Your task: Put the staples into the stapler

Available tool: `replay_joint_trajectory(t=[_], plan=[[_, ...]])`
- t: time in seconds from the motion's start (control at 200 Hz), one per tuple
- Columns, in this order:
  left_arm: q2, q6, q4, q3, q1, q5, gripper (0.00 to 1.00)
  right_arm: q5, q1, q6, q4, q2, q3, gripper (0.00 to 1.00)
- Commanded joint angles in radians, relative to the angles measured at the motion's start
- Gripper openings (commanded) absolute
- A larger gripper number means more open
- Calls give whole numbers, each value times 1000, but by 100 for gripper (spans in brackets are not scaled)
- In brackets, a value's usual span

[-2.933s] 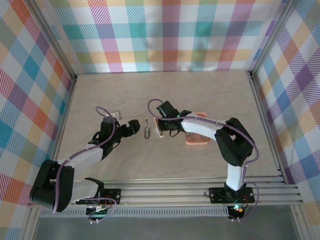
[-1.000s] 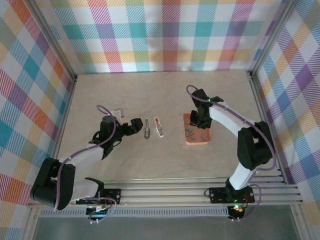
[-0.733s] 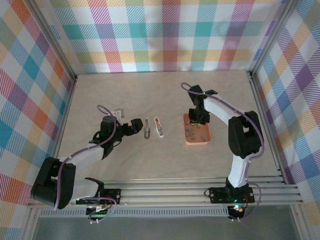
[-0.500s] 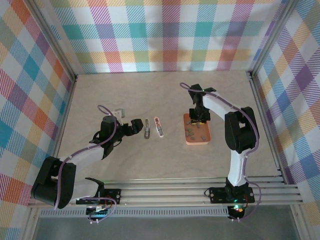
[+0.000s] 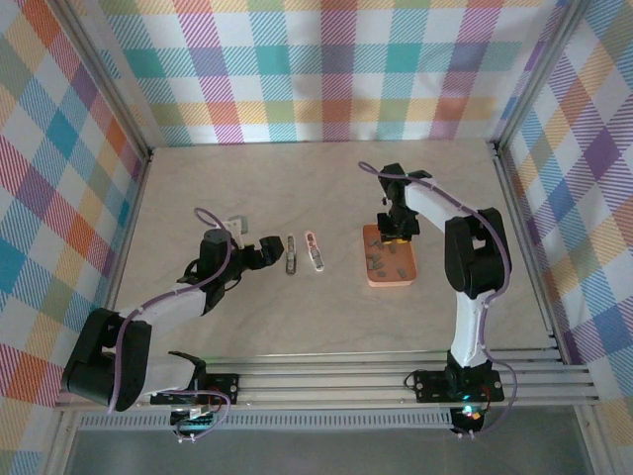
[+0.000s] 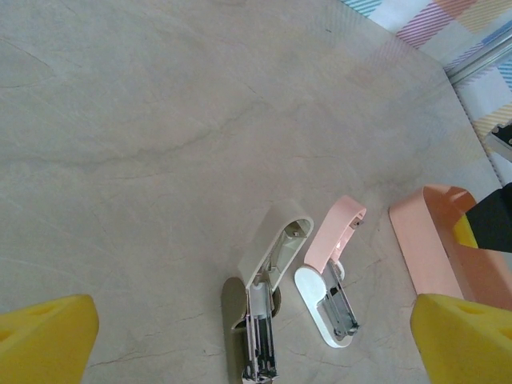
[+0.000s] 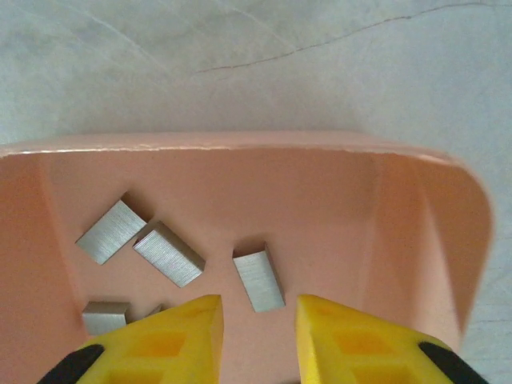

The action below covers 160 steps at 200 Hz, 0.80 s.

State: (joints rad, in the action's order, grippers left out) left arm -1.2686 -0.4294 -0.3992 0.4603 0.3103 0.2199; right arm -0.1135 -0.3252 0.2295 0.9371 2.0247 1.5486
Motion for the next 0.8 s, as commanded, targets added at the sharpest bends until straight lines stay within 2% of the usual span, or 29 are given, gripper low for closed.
replay_joint_trajectory(t=[0.0, 0.795], plan=[[-5, 20, -31, 1, -16, 15, 100, 27, 8, -33, 29, 24, 38, 30], [-12, 24, -29, 7, -16, 19, 100, 12, 17, -38, 34, 92, 54, 27]])
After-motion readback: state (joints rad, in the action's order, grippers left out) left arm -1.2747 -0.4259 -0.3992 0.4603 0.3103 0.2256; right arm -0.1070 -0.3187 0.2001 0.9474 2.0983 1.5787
